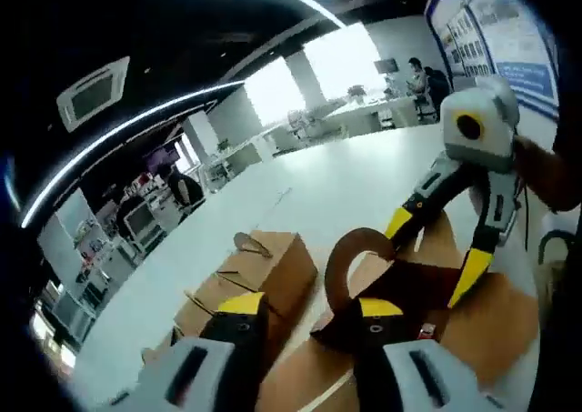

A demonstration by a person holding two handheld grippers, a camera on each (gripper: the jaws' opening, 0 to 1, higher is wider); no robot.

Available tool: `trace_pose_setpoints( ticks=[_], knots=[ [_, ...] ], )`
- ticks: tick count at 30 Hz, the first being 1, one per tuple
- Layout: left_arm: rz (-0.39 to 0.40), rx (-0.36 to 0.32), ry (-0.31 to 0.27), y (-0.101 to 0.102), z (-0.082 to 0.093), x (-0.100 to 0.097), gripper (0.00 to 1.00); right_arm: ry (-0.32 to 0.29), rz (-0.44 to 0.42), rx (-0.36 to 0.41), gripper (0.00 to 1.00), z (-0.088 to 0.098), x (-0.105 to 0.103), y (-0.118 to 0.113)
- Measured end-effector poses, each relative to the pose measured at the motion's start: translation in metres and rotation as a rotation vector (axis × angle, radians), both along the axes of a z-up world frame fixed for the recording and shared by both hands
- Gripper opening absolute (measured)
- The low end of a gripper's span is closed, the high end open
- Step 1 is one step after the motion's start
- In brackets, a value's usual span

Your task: Pick up one paper box from the group, open the paper box, and remove the item inside

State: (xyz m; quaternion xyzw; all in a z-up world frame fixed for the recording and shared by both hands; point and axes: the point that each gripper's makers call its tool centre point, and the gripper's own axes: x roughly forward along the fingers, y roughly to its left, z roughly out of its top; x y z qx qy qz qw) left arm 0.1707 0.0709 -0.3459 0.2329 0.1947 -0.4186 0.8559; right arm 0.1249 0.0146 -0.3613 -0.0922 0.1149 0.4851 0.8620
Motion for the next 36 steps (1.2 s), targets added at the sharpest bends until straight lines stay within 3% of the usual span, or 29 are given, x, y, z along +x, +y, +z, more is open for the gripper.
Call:
trace_pose_setpoints(
  ticks=[3,5,8,12,13,16,19,22,26,27,30,33,36],
  knots=[
    [-0.022,0.007,0.108,0.0,-0.026,-0.005,0.36,0.002,-0.036,-0.025,0.5,0.0,0.0,-0.002],
    [-0.03,0.017,0.106,-0.001,-0.034,-0.005,0.36,-0.003,-0.052,-0.033,0.5,0.0,-0.002,-0.002],
    [-0.066,-0.01,0.086,-0.005,-0.028,0.0,0.35,0.001,-0.056,-0.027,0.49,-0.001,-0.002,-0.004],
    [-0.105,-0.16,0.192,-0.011,-0.029,0.002,0.35,0.008,-0.066,-0.027,0.48,0.0,-0.003,-0.006],
    [-0.117,-0.183,0.193,-0.01,-0.027,0.002,0.33,0.01,-0.074,-0.03,0.48,0.0,-0.004,-0.007],
    [-0.114,-0.179,0.182,-0.007,-0.026,0.003,0.31,0.005,-0.1,-0.04,0.45,0.0,-0.008,-0.012],
    [-0.099,-0.189,0.185,-0.008,-0.026,0.005,0.28,0.027,-0.135,-0.012,0.36,-0.002,-0.008,-0.018],
    [-0.06,-0.212,0.2,-0.003,-0.022,0.011,0.18,0.04,-0.147,0.014,0.33,-0.003,-0.006,-0.02],
    [0.03,-0.311,0.307,-0.001,-0.019,0.014,0.1,0.037,-0.117,0.002,0.3,-0.003,-0.007,-0.017],
    [0.084,-0.352,0.353,0.003,-0.021,0.02,0.09,0.009,-0.069,-0.029,0.29,-0.001,-0.011,-0.012],
    [0.085,-0.423,0.414,-0.002,-0.017,0.015,0.09,0.012,-0.023,-0.043,0.22,-0.002,-0.015,-0.006],
    [0.035,-0.52,0.445,-0.01,-0.004,0.011,0.1,0.012,0.001,-0.042,0.21,-0.002,-0.014,-0.002],
    [0.08,-0.741,0.543,-0.01,0.022,0.021,0.11,0.02,0.027,-0.036,0.21,-0.002,-0.014,0.001]
  ],
)
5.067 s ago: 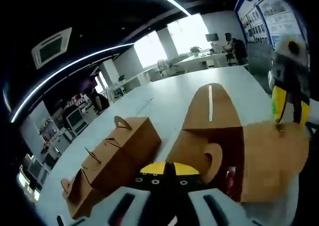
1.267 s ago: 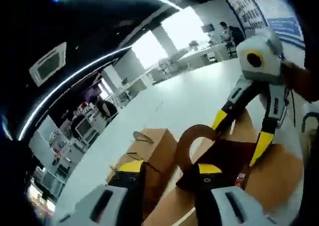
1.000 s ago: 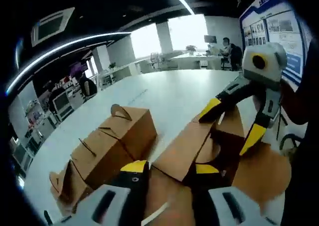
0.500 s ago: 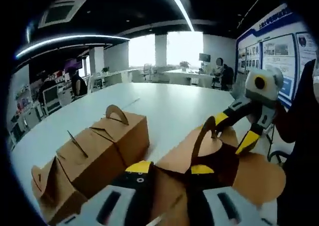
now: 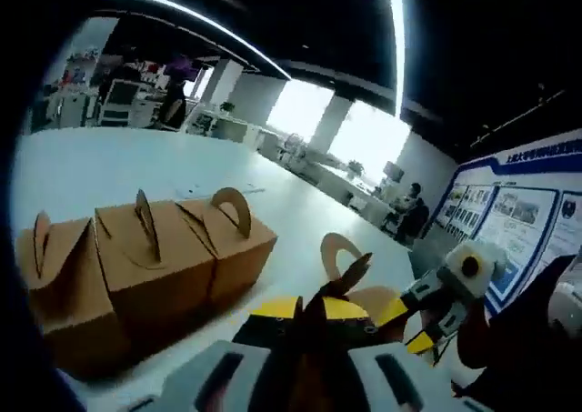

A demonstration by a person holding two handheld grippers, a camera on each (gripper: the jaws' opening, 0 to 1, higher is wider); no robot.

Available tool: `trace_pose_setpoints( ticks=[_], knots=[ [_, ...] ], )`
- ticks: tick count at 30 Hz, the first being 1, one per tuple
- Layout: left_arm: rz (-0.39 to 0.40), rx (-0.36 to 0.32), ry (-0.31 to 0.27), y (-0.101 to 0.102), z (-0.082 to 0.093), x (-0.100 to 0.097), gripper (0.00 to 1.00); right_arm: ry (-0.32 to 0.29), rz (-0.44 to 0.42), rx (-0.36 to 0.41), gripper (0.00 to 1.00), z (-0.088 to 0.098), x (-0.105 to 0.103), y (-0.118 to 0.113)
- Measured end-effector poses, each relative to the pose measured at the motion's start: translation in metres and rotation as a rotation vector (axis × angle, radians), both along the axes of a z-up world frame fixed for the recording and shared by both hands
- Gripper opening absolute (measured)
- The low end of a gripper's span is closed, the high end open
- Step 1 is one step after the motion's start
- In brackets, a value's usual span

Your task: Pick up one paper box from the group, open the paper box, and remove the item inside

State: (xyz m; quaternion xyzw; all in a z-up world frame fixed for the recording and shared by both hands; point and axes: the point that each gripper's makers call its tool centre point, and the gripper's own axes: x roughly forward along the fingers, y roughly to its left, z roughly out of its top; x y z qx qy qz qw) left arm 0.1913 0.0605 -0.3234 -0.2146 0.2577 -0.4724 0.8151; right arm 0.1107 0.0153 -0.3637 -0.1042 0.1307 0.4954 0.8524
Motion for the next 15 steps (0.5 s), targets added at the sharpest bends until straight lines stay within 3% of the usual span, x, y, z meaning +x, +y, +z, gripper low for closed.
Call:
trace_pose_setpoints(
  ticks=[1,3,5,8,10,13,15],
  knots=[
    [0.023,-0.03,0.005,0.003,0.005,0.005,0.12,0.002,0.007,-0.001,0.2,0.0,0.0,0.0],
    [0.056,0.02,-0.022,0.007,0.001,0.013,0.13,0.003,0.018,-0.001,0.2,0.0,0.0,0.001],
    [0.077,0.155,-0.075,0.009,-0.015,0.022,0.15,0.004,0.03,0.001,0.2,0.0,0.0,0.002],
    [0.005,0.251,-0.106,0.005,-0.026,0.015,0.16,0.007,0.035,0.008,0.2,0.0,0.0,0.002],
    [0.007,0.252,-0.178,0.009,-0.011,0.012,0.16,0.007,0.035,0.007,0.2,0.0,0.0,0.003],
    [-0.059,0.229,-0.241,0.012,0.012,-0.007,0.16,0.009,0.033,0.003,0.2,0.0,0.0,0.002],
    [-0.161,0.301,-0.316,0.013,0.018,-0.029,0.16,0.01,0.034,0.001,0.2,0.0,0.0,0.002]
  ],
)
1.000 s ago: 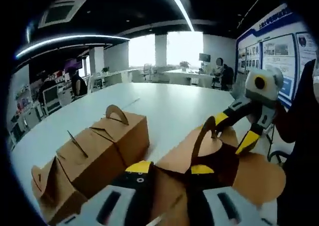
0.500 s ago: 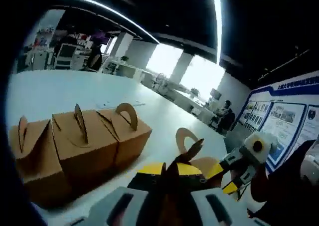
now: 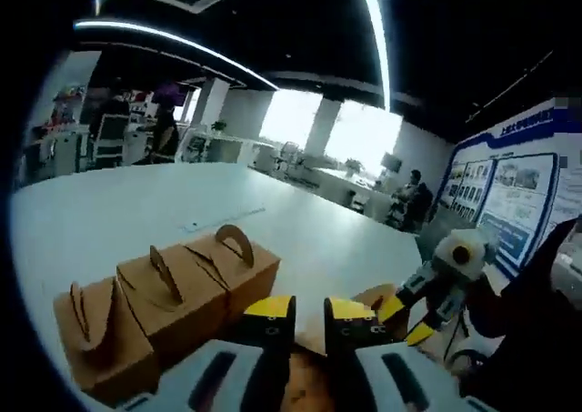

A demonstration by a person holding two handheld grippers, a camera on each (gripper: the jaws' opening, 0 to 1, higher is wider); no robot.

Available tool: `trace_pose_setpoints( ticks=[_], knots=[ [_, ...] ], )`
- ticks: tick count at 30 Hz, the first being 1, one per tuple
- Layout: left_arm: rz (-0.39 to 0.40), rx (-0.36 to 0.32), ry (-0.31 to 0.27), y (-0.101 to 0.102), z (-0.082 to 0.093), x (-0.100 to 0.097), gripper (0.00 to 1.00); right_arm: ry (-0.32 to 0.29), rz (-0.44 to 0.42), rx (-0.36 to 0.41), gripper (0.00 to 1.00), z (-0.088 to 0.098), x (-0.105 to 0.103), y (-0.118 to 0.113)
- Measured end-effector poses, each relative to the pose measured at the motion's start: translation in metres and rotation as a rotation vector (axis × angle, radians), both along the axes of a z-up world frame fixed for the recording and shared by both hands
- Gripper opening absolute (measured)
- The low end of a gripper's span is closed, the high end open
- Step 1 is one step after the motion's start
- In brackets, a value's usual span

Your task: Pick up one paper box from the group, open the paper box, and remove the item inside

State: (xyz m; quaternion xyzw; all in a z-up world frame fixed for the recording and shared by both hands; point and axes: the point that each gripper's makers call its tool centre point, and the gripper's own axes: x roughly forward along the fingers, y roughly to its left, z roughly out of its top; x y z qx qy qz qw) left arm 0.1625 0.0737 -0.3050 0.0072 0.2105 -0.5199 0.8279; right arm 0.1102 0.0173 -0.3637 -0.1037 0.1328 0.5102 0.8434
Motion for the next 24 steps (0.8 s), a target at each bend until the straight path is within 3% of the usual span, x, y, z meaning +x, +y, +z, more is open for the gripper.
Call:
trace_pose_setpoints(
  ticks=[2,4,5,6,9,11,13,14,15,17,19,20,24],
  knots=[
    [-0.107,0.167,-0.198,0.0,0.004,-0.021,0.17,0.002,0.004,0.002,0.2,0.0,0.0,0.0],
    [-0.158,0.286,-0.354,-0.006,0.003,-0.029,0.29,0.0,0.006,0.003,0.2,0.0,0.0,0.0],
    [-0.157,0.326,-0.391,-0.012,-0.001,-0.029,0.4,0.0,0.006,0.004,0.2,0.0,0.0,0.0],
    [-0.165,0.372,-0.419,-0.019,-0.006,-0.03,0.43,-0.003,0.008,0.005,0.2,0.0,0.0,0.0],
    [-0.234,0.536,-0.443,-0.028,-0.036,-0.036,0.43,0.002,0.024,-0.007,0.2,0.001,0.0,0.001],
    [-0.219,0.594,-0.458,-0.03,-0.048,-0.027,0.44,0.008,0.036,-0.019,0.2,0.001,0.0,0.001],
    [-0.174,0.587,-0.468,-0.033,-0.048,-0.016,0.44,0.01,0.046,-0.025,0.2,0.0,0.0,0.001],
    [-0.111,0.562,-0.467,-0.034,-0.043,-0.005,0.44,0.011,0.05,-0.024,0.2,0.0,0.0,0.001],
    [-0.061,0.528,-0.486,-0.035,-0.033,0.005,0.44,0.012,0.052,-0.024,0.2,0.0,0.0,0.001],
    [-0.041,0.461,-0.507,-0.04,-0.018,0.01,0.44,0.013,0.062,-0.027,0.21,0.0,-0.001,0.002],
    [-0.022,0.33,-0.483,-0.047,0.004,0.011,0.43,0.014,0.09,-0.03,0.21,0.0,-0.004,0.004],
    [-0.009,0.297,-0.473,-0.048,0.01,0.015,0.41,0.014,0.106,-0.03,0.21,0.0,-0.006,0.005],
    [0.017,0.324,-0.441,-0.047,0.006,0.031,0.34,0.022,0.139,-0.036,0.2,0.0,-0.007,0.006]
  ],
)
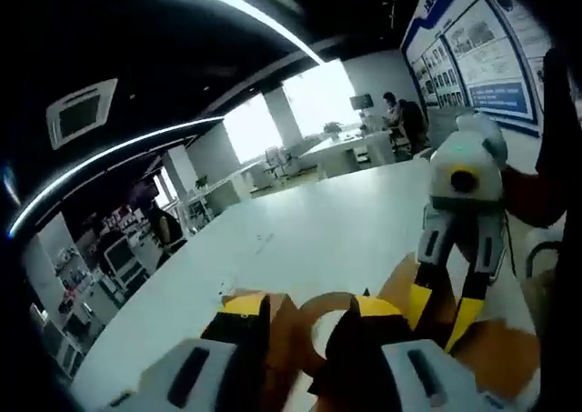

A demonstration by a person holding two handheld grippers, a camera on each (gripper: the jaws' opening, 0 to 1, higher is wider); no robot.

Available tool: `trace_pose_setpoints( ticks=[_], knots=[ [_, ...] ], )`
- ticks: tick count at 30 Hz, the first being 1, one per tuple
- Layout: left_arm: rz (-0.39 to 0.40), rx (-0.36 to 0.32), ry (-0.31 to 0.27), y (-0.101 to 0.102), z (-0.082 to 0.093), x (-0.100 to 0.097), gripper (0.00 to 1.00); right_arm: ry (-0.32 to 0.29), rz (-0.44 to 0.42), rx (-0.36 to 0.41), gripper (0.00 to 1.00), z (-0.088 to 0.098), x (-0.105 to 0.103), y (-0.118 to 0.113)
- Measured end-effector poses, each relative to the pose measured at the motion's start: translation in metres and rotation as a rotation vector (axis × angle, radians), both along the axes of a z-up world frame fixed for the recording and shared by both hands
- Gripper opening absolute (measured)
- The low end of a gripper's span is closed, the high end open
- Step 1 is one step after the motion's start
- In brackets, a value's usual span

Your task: Pick up one paper box from the group, open the paper box, and remove the item inside

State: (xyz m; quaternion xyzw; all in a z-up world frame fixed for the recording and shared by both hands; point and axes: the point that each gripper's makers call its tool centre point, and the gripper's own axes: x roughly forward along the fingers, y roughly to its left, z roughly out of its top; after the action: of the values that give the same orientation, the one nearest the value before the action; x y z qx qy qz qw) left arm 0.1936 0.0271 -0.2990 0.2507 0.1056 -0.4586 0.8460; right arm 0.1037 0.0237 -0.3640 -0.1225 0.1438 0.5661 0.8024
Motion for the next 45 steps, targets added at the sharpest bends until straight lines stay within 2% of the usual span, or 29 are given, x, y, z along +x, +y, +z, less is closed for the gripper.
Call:
trace_pose_setpoints(
  ticks=[1,2,4,6,8,10,12,14,17,21,23,27,29,32,39,42,45],
  knots=[
    [0.012,0.001,0.015,0.0,-0.002,0.003,0.33,-0.001,0.008,-0.002,0.2,0.0,0.0,0.0],
    [0.036,0.051,0.018,0.005,-0.008,0.007,0.32,-0.002,0.014,-0.002,0.2,0.0,-0.001,0.001],
    [0.039,0.107,-0.026,0.007,-0.014,0.017,0.32,0.005,0.03,0.005,0.2,0.0,-0.003,0.001],
    [0.08,0.158,-0.014,0.015,-0.027,0.027,0.31,0.005,0.043,0.006,0.2,-0.001,-0.004,0.002],
    [0.109,0.181,-0.01,0.021,-0.035,0.034,0.3,0.006,0.054,0.004,0.2,-0.001,-0.005,0.002],
    [0.13,0.188,0.015,0.025,-0.04,0.033,0.29,0.008,0.063,0.005,0.2,-0.001,-0.007,0.002],
    [0.132,0.184,0.047,0.026,-0.044,0.026,0.23,0.009,0.075,0.007,0.2,-0.001,-0.009,0.002],
    [0.12,0.197,0.053,0.027,-0.049,0.019,0.18,0.011,0.083,0.01,0.2,-0.001,-0.01,0.002],
    [0.108,0.235,0.076,0.033,-0.062,0.013,0.18,0.012,0.095,0.011,0.2,0.0,-0.011,0.002],
    [0.125,0.205,0.139,0.038,-0.071,0.015,0.18,0.016,0.101,0.012,0.2,0.0,-0.011,0.003],
    [0.109,0.206,0.152,0.036,-0.072,0.013,0.17,0.015,0.1,0.014,0.2,0.0,-0.011,0.003],
    [0.029,0.277,0.171,0.031,-0.077,0.007,0.11,0.02,0.097,0.03,0.2,0.0,-0.011,0.002],
    [-0.003,0.294,0.206,0.028,-0.079,0.004,0.08,0.024,0.098,0.032,0.19,0.0,-0.011,0.002],
    [-0.002,0.276,0.303,0.029,-0.083,0.005,0.08,0.02,0.096,0.027,0.18,0.0,-0.01,0.002],
    [-0.098,0.269,0.436,0.026,-0.089,0.001,0.07,0.015,0.084,0.039,0.17,0.0,-0.009,0.002],
    [-0.119,0.279,0.452,0.026,-0.09,0.0,0.07,0.011,0.076,0.033,0.17,0.0,-0.009,0.002],
    [-0.144,0.297,0.44,0.024,-0.09,-0.002,0.05,0.011,0.073,0.029,0.16,0.0,-0.008,0.002]
  ],
)
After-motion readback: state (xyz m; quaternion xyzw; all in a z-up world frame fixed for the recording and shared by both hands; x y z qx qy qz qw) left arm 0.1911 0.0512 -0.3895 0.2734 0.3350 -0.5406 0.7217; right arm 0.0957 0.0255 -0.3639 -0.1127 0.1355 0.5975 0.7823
